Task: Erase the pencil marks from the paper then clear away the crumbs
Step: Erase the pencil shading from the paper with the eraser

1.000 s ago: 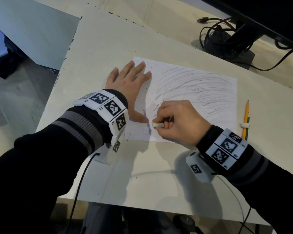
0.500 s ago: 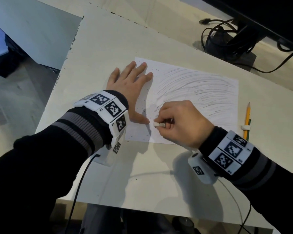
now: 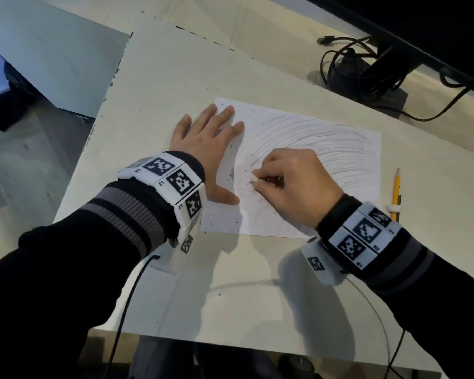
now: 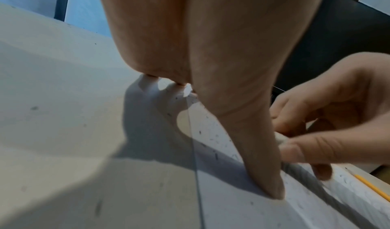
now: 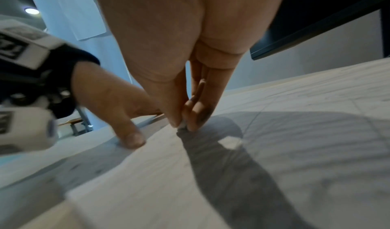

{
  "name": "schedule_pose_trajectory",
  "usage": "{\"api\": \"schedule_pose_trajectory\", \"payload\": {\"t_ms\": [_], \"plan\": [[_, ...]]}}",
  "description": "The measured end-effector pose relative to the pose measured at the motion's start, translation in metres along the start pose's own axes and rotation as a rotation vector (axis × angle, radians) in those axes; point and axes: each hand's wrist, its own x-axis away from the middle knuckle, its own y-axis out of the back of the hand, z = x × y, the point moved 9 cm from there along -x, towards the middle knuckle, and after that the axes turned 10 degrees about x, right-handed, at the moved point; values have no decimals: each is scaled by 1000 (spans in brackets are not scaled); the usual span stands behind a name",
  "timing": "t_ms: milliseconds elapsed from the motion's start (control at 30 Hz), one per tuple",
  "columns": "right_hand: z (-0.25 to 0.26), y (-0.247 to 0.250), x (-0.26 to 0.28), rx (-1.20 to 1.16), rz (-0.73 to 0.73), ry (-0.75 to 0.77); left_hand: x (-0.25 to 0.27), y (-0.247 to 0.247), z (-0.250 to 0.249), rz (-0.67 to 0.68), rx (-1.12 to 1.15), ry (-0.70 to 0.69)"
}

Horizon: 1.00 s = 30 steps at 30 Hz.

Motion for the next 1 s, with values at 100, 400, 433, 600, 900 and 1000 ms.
{"api": "schedule_pose_trajectory", "payload": {"t_ms": [100, 400, 433, 600, 900, 1000], "plan": [[16, -13, 12, -22, 87, 93, 0, 0, 1, -5, -3, 0], [13, -11, 3, 1, 91, 96, 0, 0, 1, -7, 9, -6], [12, -10, 2, -2, 101, 97, 0, 0, 1, -5, 10, -3], [-4, -1, -8, -7, -4, 11, 0, 0, 0, 9, 0, 7], [-4, -2, -11, -16, 8, 4, -1, -1, 1, 8, 9, 5], [10, -9, -6, -38, 98, 89, -1, -1, 1, 2, 19, 4]]}}
